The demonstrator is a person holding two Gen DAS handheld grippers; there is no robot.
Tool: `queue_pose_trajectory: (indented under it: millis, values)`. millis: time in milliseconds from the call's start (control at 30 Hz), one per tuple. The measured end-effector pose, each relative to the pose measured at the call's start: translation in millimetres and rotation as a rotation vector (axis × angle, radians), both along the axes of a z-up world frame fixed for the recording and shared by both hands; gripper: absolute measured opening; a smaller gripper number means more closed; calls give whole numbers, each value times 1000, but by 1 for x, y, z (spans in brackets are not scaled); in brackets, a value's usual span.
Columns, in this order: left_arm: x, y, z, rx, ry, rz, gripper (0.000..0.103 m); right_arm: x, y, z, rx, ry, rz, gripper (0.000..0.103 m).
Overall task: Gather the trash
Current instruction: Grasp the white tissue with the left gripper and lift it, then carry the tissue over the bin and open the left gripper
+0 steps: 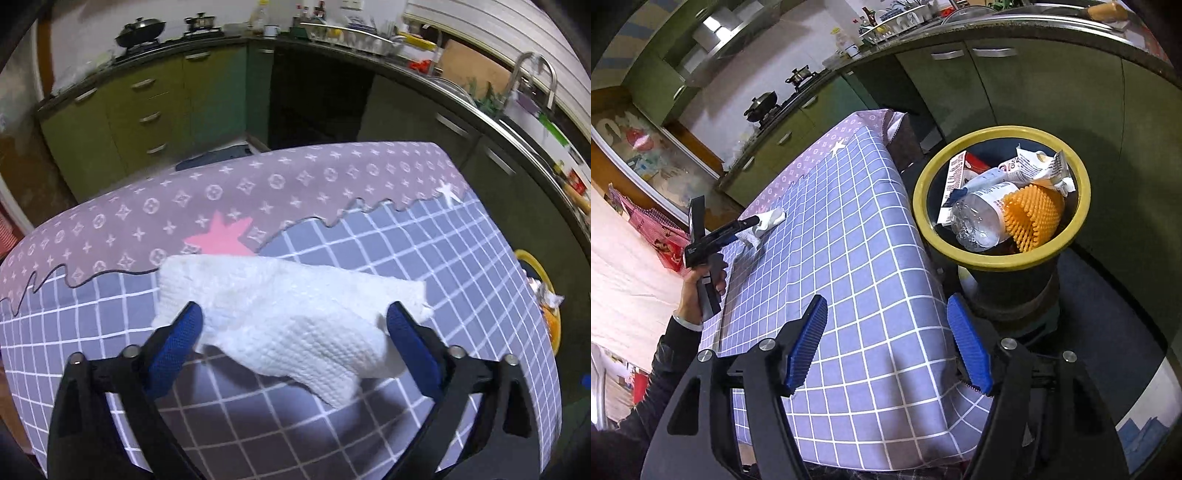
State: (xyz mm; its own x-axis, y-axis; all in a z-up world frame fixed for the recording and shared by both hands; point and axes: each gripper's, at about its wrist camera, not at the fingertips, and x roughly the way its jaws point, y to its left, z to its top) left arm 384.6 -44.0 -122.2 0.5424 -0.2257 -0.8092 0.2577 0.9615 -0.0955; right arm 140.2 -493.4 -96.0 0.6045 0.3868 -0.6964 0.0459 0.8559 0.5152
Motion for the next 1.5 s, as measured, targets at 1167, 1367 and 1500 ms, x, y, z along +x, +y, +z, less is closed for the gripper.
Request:
queue_pose_trajectory:
  millis: [1167,1367,1500]
  values:
    - [-128,-324,97,-115,-37,-650,8,-75,-99,3,45,-99,-208,67]
    - [-103,-394,49,-46,29,-652,8,-86,-121,-6,70,-93,-251,67]
    - [-91,-417,12,-4,101,-635,10,-89,-129,-14,88,-85,-265,67]
